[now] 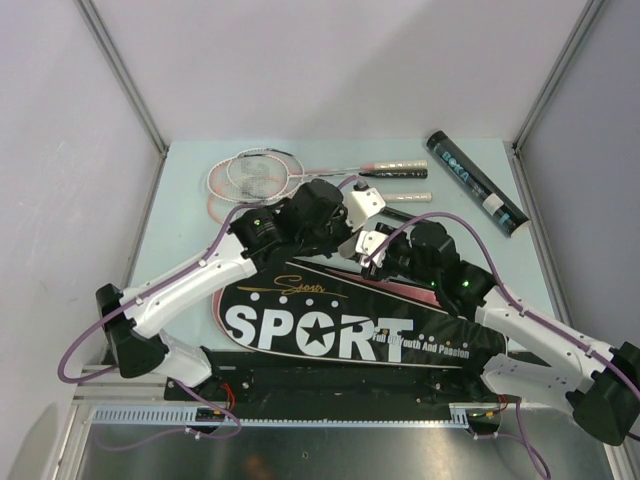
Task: Pack up the badminton gear
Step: Close the lid on the shuttle tube.
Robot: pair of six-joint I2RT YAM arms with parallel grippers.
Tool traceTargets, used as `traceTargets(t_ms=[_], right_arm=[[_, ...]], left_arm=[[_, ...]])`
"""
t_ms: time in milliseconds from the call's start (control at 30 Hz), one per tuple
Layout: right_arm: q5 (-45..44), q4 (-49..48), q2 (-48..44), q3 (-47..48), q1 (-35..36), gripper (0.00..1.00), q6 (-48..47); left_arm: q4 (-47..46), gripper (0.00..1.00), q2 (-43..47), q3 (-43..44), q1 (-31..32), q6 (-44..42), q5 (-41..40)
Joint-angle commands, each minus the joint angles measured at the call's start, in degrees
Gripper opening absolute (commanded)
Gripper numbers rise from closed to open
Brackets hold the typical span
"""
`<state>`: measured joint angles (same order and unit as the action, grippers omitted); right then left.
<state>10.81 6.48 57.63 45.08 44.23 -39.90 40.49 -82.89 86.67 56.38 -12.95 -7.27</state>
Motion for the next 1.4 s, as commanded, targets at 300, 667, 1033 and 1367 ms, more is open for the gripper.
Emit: traceTargets(t_ms=[300, 667, 1033, 1367], right_arm=[[3.52, -16.5, 1.17, 4.84, 7.01, 0.07, -5.8], [1.06, -19.74, 3.98, 6.25, 11.41, 0.06, -5.46], [-2.54, -23.36, 4.95, 5.46, 11.41, 0.05, -2.98], [-2.28, -19.84, 3.55, 4.67, 11.23, 0.05, -3.08]], left_arm=[[6.97, 0.0, -6.84, 3.32, 3.3, -6.04, 13.24], [7.33, 0.0, -12.12, 9.74, 2.86, 3.79, 9.91], [1.0, 0.0, -9.66, 7.9, 2.95, 12.07, 12.36], [0.47, 0.36, -3.68, 4.82, 1.54, 14.27, 12.98]])
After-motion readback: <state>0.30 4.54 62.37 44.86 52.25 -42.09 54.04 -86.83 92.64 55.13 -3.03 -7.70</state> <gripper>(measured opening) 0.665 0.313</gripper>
